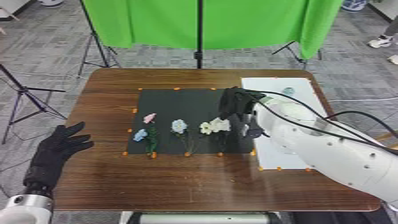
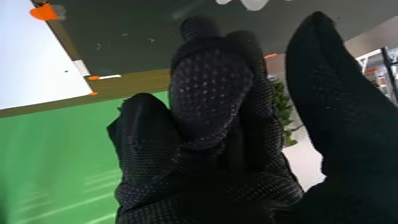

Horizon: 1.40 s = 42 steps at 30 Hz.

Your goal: Arrange flowers

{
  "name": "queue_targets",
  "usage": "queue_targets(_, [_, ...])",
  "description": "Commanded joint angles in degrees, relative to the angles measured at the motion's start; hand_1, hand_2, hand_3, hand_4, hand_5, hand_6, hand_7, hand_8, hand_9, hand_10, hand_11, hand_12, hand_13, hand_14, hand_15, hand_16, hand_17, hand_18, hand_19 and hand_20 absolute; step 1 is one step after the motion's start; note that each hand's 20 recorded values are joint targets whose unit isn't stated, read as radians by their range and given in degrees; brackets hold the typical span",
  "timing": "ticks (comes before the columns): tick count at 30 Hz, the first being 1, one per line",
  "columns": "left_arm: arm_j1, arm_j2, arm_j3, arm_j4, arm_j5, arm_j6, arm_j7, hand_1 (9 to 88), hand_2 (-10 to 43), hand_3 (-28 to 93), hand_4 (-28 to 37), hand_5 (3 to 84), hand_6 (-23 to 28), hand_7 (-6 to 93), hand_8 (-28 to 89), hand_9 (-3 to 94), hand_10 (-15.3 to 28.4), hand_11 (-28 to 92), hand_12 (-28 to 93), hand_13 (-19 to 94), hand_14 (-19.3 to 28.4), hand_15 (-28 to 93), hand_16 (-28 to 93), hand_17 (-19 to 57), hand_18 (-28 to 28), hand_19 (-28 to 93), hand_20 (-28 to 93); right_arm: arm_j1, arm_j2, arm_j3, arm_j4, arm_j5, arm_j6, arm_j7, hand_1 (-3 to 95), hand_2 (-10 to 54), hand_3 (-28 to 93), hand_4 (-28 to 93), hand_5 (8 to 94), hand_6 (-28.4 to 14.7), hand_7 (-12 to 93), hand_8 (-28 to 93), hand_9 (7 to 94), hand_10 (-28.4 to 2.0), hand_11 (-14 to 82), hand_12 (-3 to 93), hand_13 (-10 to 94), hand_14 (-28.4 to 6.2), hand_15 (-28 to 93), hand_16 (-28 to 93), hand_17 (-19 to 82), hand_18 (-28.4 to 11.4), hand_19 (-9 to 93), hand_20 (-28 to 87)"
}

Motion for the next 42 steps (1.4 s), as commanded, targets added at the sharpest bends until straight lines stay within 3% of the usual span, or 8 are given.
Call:
queue_targets(1, [0.73,-0.15,-0.04,0.08,0.28,-0.59,-0.62,16.7,25.0,58,-28.3,44.6,6.4,7.6,-6,48.5,16.8,18,9,43,21.6,27,-4,6.6,16.5,20,16,0.16,1.53,5.96,-2.02,-0.05,-0.53,-0.47,41.2,-9.5,65,-18,60.9,0.3,15,-9,70.0,-15.3,14.2,19.6,87,-4.0,53,33,57,-15.6,93,49])
queue_targets(5, [0.75,-0.19,-0.13,0.0,0.34,-0.43,-0.4,16.7,25.0,58,-28.3,44.6,6.4,7.6,-6,48.5,16.8,18,9,43,21.6,27,-4,6.6,16.5,20,16,2.25,2.61,6.03,0.54,-3.83,8.64,0.75,40.2,-9.5,65,-17,60.7,0.1,15,-9,68.8,-15.7,13.8,19.7,85,-4.9,53,34,56,-16.1,93,49])
queue_targets(9, [0.96,-0.44,-0.2,-0.08,0.43,-0.36,-0.4,16.7,25.0,58,-28.3,44.6,6.4,7.6,-6,48.5,16.7,18,9,43,21.6,27,-4,6.6,16.5,20,17,6.62,2.59,0.5,7.83,-14.99,19.56,3.93,38.1,-9.5,65,-16,60.5,-0.1,15,-9,67.9,-15.7,13.8,20.0,85,-5.5,54,34,55,-16.4,93,49])
queue_targets(14, [0.96,-0.69,-0.06,-0.11,0.47,-0.27,-0.27,16.6,25.0,58,-28.3,44.6,6.4,7.7,-6,48.5,16.7,18,9,43,21.6,27,-4,6.5,16.5,20,17,7.15,1.68,0.08,14.31,-18.34,14.14,8.87,30.3,-9.5,63,-14,59.2,-1.3,13,-8,68.0,-16.5,14.7,20.9,83,-6.6,56,34,55,-16.9,93,50])
queue_targets(20, [1.27,-1.01,-0.08,-0.22,0.46,-0.33,-0.13,16.8,25.0,58,-28.3,44.6,6.3,7.7,-6,48.5,16.7,18,9,43,21.6,27,-4,6.4,16.6,20,17,6.18,-0.6,-0.1,20.32,-20.03,8.55,10.22,17.9,-5.8,58,-12,48.9,-2.6,7,-7,63.3,-19.9,12.1,21.5,81,-10.3,58,33,53,-19.5,93,49])
queue_targets(31, [0.77,-1.0,0.11,0.04,0.51,-0.77,-0.48,16.8,25.0,58,-28.3,44.5,6.1,7.9,-6,48.5,16.6,18,9,43,21.5,27,-4,6.3,16.7,20,17,3.51,-2.8,1.64,26.96,-19.18,2.85,12.97,22.1,-7.0,60,-12,50.2,-1.4,8,-7,68.2,-19.2,15.2,22.8,82,-9.4,58,32,54,-19.4,93,48])
queue_targets(38, [0.84,-1.15,0.14,0.06,0.54,-0.85,-0.51,17.0,24.9,59,-28.3,44.6,6.1,7.9,-6,48.5,16.6,18,9,43,21.5,26,-4,6.4,16.6,20,17,0.31,-2.97,2.63,27.93,-16.46,6.0,11.62,29.8,-9.1,63,-13,51.8,-0.7,10,-8,69.1,-17.9,16.8,22.6,83,-8.1,58,32,54,-18.9,93,48])
queue_targets(42, [0.77,-1.09,0.14,0.11,0.48,-0.86,-0.63,17.1,24.8,59,-28.3,44.6,6.0,7.9,-6,48.5,16.7,18,9,43,21.5,26,-4,6.4,16.7,20,17,-1.36,-2.69,1.44,28.23,-15.19,13.68,10.13,31.4,-9.4,63,-13,52.0,-0.6,10,-8,69.1,-17.8,16.9,22.6,83,-8.0,58,32,54,-18.9,93,47])
